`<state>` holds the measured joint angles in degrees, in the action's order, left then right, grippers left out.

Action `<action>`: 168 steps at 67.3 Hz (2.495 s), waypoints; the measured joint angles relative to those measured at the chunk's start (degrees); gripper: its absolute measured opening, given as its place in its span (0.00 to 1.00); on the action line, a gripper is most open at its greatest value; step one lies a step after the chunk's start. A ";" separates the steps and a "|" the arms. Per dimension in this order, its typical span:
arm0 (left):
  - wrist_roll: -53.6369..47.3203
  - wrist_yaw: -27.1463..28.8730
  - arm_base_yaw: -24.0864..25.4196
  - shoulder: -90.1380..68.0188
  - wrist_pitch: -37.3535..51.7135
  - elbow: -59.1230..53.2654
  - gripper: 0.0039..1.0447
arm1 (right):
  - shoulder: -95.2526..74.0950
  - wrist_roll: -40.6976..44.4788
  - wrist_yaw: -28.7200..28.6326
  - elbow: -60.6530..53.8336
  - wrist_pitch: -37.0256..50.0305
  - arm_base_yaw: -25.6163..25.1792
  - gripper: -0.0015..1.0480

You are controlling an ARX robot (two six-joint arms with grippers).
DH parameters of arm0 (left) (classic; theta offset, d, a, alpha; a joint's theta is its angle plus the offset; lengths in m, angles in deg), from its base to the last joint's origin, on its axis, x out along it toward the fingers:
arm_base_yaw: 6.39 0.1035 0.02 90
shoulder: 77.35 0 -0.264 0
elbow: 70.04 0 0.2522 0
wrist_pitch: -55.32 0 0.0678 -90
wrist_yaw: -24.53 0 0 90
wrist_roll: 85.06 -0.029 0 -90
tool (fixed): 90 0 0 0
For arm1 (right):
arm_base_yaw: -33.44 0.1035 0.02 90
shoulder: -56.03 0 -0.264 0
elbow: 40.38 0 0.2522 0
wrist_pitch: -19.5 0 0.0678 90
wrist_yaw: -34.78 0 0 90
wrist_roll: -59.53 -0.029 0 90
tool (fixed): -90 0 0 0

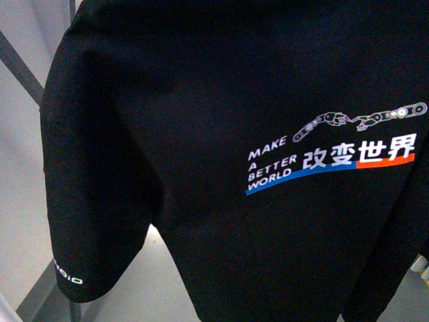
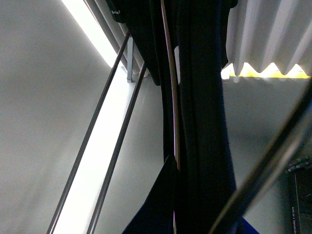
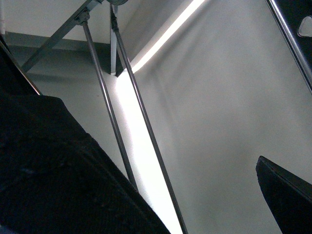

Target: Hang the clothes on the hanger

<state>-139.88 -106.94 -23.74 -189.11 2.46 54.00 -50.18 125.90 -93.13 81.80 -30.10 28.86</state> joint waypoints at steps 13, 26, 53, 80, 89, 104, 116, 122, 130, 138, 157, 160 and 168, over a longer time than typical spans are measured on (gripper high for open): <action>-0.04 0.50 0.04 0.00 0.00 0.00 0.06 | -2.51 1.64 2.82 2.01 -1.95 0.11 0.93; -0.31 0.81 0.04 0.00 0.00 0.00 0.06 | -2.16 1.16 2.29 -0.09 -0.98 -0.37 0.67; -0.87 0.00 0.04 0.02 0.22 0.59 0.30 | 1.01 7.96 0.35 -6.95 -1.92 -2.93 0.20; -1.70 -0.87 0.02 0.02 0.46 0.96 0.82 | 2.14 11.89 -1.01 -9.35 -2.54 -4.02 0.10; -2.51 -1.57 -0.02 0.02 0.44 0.96 0.95 | 3.43 12.33 -0.20 -10.73 -3.41 -4.20 0.09; -2.49 -1.77 -0.07 0.02 0.28 0.96 0.94 | 4.66 12.61 0.79 -13.68 -3.85 -4.17 0.09; -2.54 -1.77 -0.07 0.02 0.22 0.96 0.94 | 4.63 12.09 2.10 -16.37 -3.39 -4.02 0.08; -2.54 -1.77 -0.04 0.02 0.22 0.94 0.94 | 4.59 11.69 2.78 -17.46 -2.64 -4.04 0.08; -2.51 -1.84 -0.04 0.04 0.15 0.96 0.94 | 4.42 10.23 3.56 -19.89 -0.39 -4.57 0.08; -2.51 -1.84 -0.04 0.07 0.11 0.94 0.94 | 4.42 9.18 2.99 -22.29 0.92 -5.70 0.08; -2.51 -1.84 -0.04 0.11 0.11 0.94 0.94 | 6.12 4.63 -1.92 -29.97 6.47 -10.80 0.08; -2.51 -1.81 -0.04 0.11 0.11 0.96 0.94 | 7.17 3.45 -3.30 -31.41 7.10 -11.69 0.08; -2.51 -1.84 -0.04 0.11 0.11 0.96 0.94 | 10.51 1.03 -6.32 -34.60 8.52 -13.79 0.08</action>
<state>-142.40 -108.78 -23.78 -189.00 2.57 54.96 -39.67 126.93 -99.44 47.20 -21.57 15.07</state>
